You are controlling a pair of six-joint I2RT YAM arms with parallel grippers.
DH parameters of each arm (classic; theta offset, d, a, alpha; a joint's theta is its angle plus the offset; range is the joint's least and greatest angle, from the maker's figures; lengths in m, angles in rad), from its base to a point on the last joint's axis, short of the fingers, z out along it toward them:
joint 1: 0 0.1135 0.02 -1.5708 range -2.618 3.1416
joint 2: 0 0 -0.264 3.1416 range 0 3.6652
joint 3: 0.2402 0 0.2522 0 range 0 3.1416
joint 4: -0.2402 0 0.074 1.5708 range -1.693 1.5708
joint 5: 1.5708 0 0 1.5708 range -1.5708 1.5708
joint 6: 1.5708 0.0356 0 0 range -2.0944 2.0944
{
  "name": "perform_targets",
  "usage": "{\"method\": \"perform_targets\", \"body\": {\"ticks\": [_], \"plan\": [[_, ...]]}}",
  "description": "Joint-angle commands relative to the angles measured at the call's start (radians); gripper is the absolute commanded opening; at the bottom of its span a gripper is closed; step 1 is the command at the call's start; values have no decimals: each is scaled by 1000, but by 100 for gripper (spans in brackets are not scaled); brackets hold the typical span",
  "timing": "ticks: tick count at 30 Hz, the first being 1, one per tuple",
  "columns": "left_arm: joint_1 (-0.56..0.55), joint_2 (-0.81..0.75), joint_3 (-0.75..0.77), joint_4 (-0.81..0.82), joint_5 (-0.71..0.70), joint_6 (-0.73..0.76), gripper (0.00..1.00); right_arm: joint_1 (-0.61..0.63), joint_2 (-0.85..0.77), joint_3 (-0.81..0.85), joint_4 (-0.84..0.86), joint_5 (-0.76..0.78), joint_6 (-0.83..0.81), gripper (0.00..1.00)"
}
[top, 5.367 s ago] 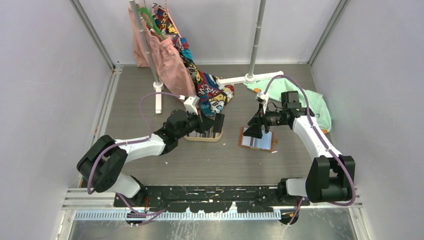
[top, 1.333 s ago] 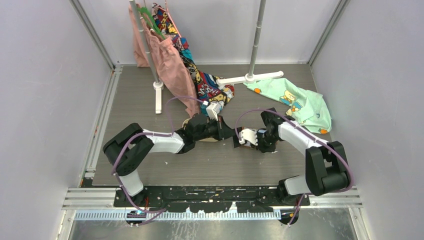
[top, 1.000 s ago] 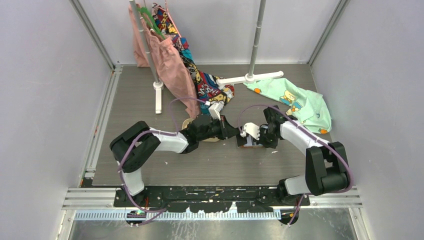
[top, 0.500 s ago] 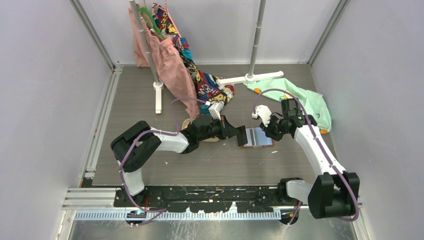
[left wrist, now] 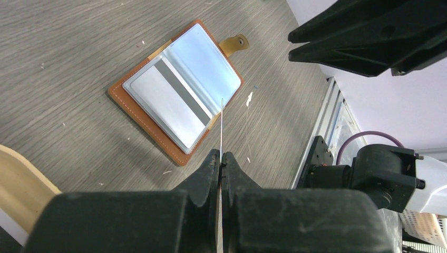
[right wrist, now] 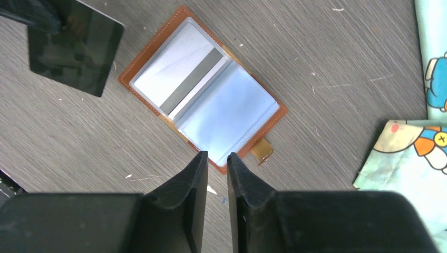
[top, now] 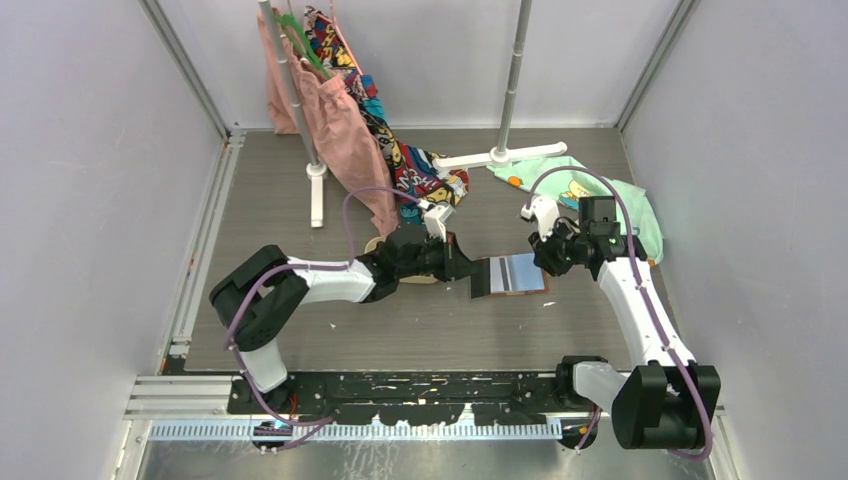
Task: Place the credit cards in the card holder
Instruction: Insert the credit card into the card holder.
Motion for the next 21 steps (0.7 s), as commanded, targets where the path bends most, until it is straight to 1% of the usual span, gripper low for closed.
{"method": "perform_targets", "body": {"ticks": [1, 4, 8, 11, 14, 17, 21], "plan": [[-4, -82, 38, -45, 11, 80, 0, -19, 3, 33, 48, -16, 65, 27], [-4, -98, 44, -75, -3, 121, 0, -21, 5, 33, 50, -11, 74, 28], [-4, -126, 28, -73, -7, 171, 0, -24, 8, 33, 51, -6, 76, 28], [-4, -148, 2, -36, -27, 214, 0, -31, 6, 31, 53, -9, 76, 28], [-4, -150, -15, 36, -28, 239, 0, -39, 8, 27, 55, -15, 76, 28], [1, -130, -6, 68, 8, 231, 0, -41, 12, 27, 55, -28, 81, 28], [30, -73, 21, 100, 102, 133, 0, -55, 22, 23, 52, -79, 103, 29]]}}
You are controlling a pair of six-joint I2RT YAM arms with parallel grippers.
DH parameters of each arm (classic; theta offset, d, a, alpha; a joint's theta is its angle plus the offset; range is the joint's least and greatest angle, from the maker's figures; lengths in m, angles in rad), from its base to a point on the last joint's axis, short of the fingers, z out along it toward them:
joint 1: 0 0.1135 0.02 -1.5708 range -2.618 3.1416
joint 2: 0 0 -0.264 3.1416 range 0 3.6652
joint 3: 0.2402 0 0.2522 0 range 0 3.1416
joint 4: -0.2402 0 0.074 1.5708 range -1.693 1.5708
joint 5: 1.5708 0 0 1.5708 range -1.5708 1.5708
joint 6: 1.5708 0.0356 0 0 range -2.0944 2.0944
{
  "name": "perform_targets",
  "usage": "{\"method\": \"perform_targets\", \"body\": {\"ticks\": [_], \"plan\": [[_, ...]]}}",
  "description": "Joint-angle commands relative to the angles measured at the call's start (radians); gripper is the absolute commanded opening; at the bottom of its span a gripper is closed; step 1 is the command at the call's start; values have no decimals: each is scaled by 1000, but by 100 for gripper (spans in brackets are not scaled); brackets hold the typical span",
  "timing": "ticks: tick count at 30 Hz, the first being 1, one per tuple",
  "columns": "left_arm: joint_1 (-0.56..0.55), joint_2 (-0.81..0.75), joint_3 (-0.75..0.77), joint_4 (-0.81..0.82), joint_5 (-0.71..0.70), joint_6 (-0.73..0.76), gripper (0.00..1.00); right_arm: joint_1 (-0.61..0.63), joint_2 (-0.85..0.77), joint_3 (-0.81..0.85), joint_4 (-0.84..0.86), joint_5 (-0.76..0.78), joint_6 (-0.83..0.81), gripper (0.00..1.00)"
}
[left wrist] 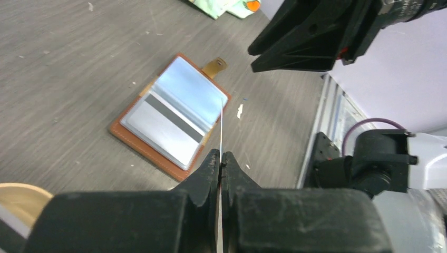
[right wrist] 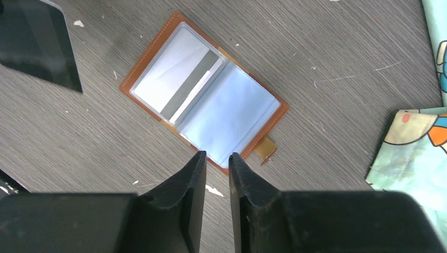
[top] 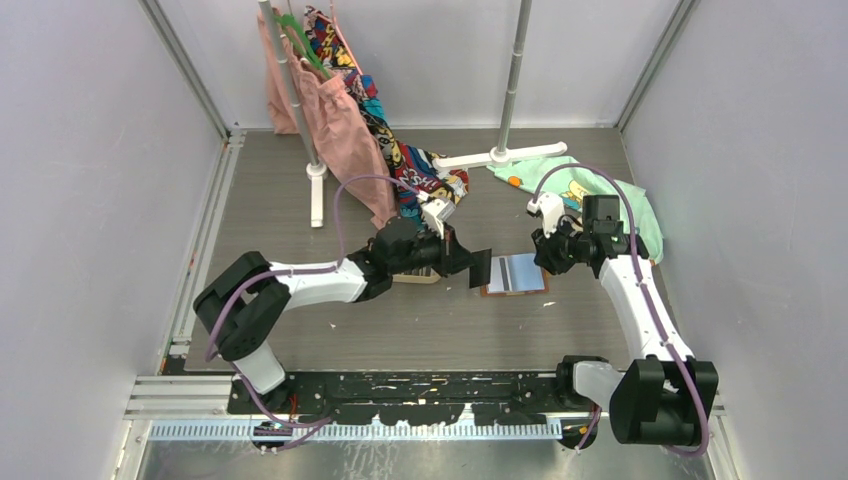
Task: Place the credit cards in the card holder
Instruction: Insert the credit card into the card holder.
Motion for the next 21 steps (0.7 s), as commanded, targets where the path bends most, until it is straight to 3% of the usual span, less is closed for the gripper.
{"method": "perform_targets", "body": {"ticks": [1, 8, 14, 21], "plan": [[36, 49, 40, 112, 115, -89, 0, -16, 15, 22, 30, -76, 35, 29], [55, 134, 172, -56, 116, -106, 0, -18, 178, 92, -56, -48, 68, 30], [45, 238, 222, 6, 85, -263, 0, -17, 317, 160, -68, 57, 173, 39], [19, 264, 222, 14, 29, -292, 0, -26, 410, 218, -94, 13, 259, 47]]}}
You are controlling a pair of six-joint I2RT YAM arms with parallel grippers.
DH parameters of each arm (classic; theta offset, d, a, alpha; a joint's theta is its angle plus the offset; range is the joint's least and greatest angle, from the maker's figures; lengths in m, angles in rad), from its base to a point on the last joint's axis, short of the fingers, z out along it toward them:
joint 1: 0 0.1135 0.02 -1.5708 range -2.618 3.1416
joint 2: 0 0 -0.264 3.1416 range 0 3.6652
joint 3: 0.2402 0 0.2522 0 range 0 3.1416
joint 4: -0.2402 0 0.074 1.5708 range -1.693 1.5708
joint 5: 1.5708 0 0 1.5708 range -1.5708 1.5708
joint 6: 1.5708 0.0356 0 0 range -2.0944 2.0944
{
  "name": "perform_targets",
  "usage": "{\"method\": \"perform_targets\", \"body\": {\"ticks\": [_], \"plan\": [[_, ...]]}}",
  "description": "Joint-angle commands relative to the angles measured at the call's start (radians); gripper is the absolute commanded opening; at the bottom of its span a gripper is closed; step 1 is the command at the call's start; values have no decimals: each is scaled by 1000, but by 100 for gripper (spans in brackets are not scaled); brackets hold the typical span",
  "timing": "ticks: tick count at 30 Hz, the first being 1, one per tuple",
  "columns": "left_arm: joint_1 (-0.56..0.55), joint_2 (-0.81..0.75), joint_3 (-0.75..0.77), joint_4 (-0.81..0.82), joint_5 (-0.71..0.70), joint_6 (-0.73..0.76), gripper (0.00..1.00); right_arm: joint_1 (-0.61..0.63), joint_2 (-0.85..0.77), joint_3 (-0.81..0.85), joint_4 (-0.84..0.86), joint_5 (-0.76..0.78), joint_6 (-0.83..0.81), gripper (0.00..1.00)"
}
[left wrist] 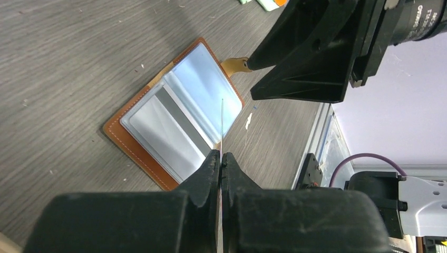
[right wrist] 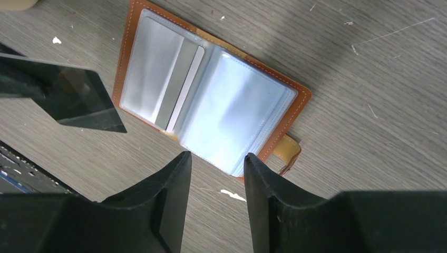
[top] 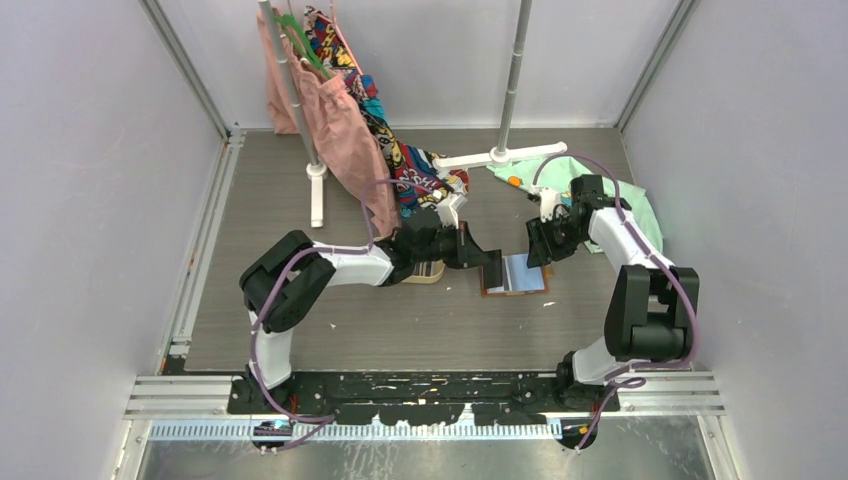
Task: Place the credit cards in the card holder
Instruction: Insert the credit card into the card holder.
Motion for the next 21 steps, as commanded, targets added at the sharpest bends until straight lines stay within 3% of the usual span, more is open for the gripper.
{"method": "perform_targets", "body": {"ticks": [1, 21], "plan": [[-13, 7, 25, 63, -45, -58, 0, -7, 24, 53, -11, 2, 76, 48], [-14, 120, 71, 169, -84, -231, 0, -65, 187, 86, -43, 29, 98, 51]]}}
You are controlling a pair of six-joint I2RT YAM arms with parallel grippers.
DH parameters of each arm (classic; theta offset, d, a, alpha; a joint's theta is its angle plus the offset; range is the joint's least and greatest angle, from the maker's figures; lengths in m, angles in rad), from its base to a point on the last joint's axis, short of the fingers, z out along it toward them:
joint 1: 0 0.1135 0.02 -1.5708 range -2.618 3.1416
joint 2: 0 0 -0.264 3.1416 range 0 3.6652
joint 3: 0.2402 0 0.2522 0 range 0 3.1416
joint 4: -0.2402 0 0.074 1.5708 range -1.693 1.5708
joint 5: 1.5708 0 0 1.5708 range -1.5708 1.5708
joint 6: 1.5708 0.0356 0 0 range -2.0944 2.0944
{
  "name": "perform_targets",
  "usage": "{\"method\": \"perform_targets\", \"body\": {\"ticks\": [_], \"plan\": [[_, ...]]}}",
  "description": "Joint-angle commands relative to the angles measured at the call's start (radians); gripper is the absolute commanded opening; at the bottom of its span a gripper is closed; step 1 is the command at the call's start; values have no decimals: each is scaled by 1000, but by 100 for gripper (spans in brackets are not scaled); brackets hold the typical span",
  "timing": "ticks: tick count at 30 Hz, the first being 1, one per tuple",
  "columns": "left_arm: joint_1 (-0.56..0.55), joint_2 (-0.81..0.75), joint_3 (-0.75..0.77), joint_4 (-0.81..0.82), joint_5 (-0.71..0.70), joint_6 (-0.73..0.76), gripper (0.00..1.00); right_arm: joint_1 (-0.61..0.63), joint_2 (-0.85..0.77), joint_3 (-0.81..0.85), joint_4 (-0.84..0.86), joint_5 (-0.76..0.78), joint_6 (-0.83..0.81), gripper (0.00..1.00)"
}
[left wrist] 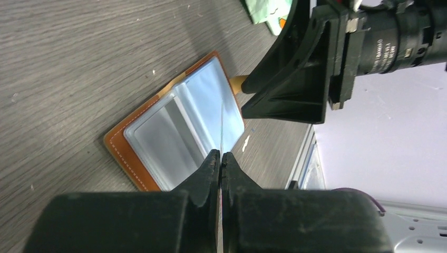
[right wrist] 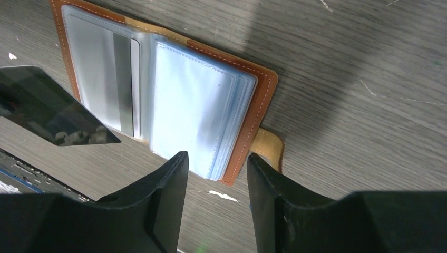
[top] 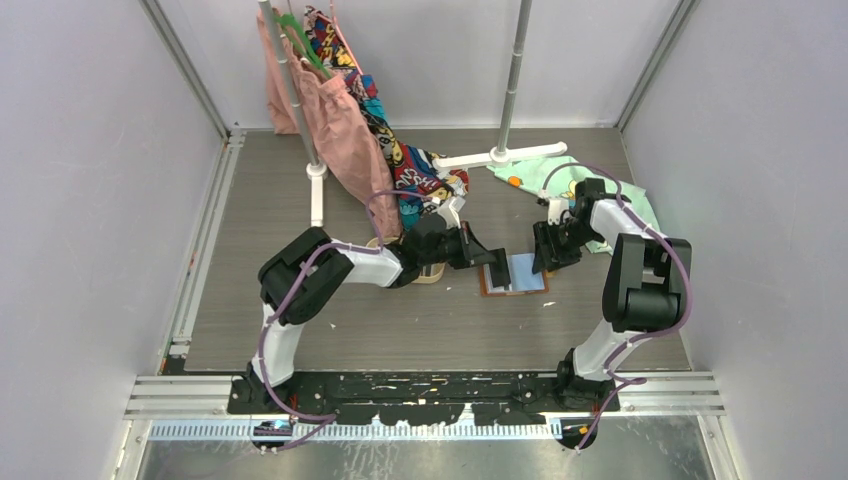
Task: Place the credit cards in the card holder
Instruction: Insert the credit card into the card holder.
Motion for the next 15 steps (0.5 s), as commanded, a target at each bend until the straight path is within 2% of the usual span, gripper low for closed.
{"method": "perform_targets", "body": {"ticks": [1, 15], "plan": [[1, 19, 42, 102, -15, -45, 0, -2, 9, 38, -21, -7, 0, 51], [1, 60, 50, 98, -38, -93, 0, -2, 57, 46, -29, 24, -8, 50]]}}
